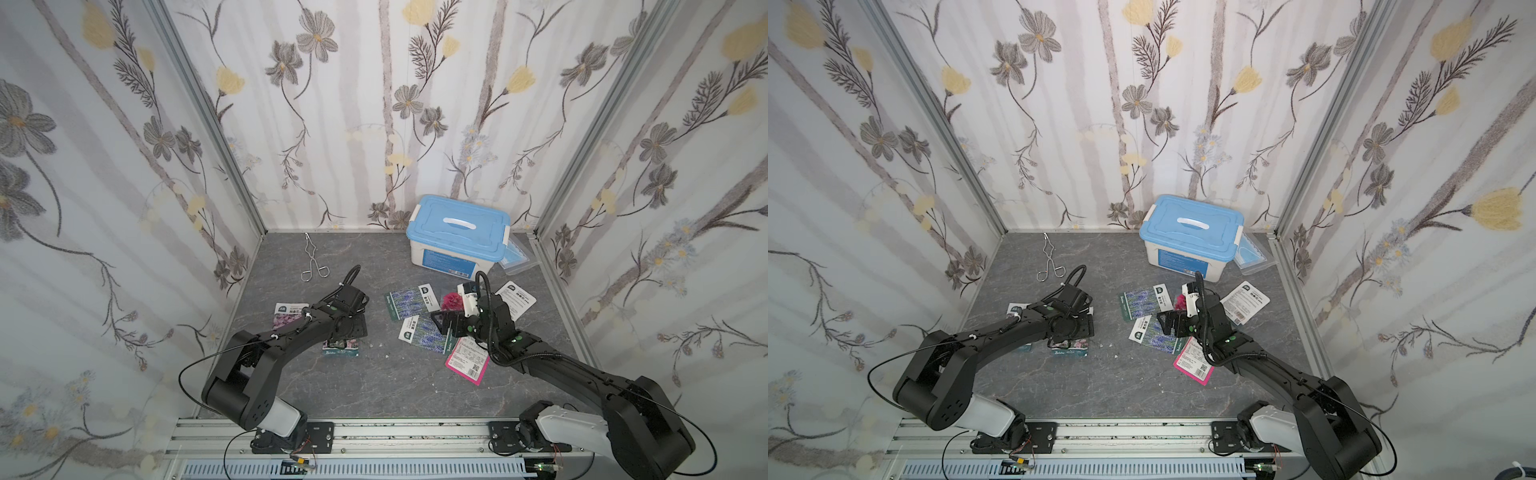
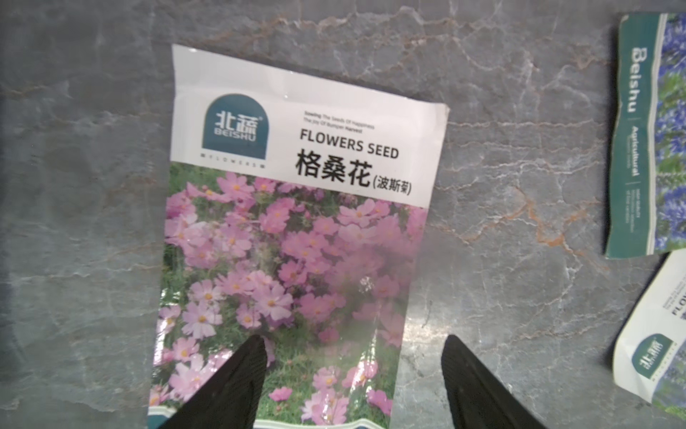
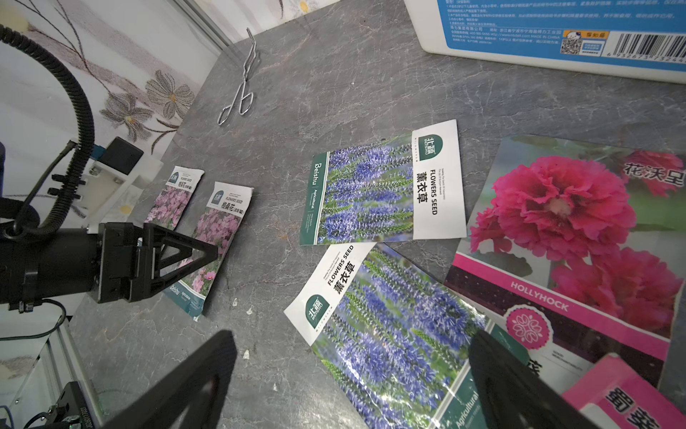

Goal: Arrange the seed packets in a row
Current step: Move the seed packet to the center of the board.

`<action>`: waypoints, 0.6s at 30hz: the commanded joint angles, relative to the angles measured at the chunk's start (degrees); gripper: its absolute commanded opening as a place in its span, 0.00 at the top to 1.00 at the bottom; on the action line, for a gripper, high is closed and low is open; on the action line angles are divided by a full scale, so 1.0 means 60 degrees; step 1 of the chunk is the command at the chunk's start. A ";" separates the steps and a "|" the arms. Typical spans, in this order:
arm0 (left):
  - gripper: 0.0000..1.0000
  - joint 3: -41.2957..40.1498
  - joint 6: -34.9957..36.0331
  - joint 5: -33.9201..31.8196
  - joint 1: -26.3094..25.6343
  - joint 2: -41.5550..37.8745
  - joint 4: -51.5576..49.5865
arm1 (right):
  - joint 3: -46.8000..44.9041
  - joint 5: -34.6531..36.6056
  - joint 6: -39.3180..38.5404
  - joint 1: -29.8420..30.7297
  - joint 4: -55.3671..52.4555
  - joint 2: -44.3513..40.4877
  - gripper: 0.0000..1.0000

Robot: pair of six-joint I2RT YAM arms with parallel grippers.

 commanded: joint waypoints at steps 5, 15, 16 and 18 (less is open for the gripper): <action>0.24 -0.0137 -0.0218 -0.0110 0.0052 -0.0161 0.0042 | -0.0013 -0.0168 -0.0006 -0.0003 0.0391 0.0077 0.00; 0.23 -0.0525 -0.1774 -0.0044 0.0105 -0.0603 0.1068 | -0.0015 -0.0167 0.0040 -0.0004 0.0393 0.0154 0.00; 0.23 -0.0466 -0.1934 -0.0090 0.0107 -0.0637 0.1028 | -0.0002 -0.0157 0.0055 -0.0004 0.0386 0.0183 0.00; 0.22 -0.0188 -0.2134 -0.0316 0.0105 -0.0612 0.0593 | 0.0040 -0.0183 0.0062 -0.0001 0.0389 0.0216 0.00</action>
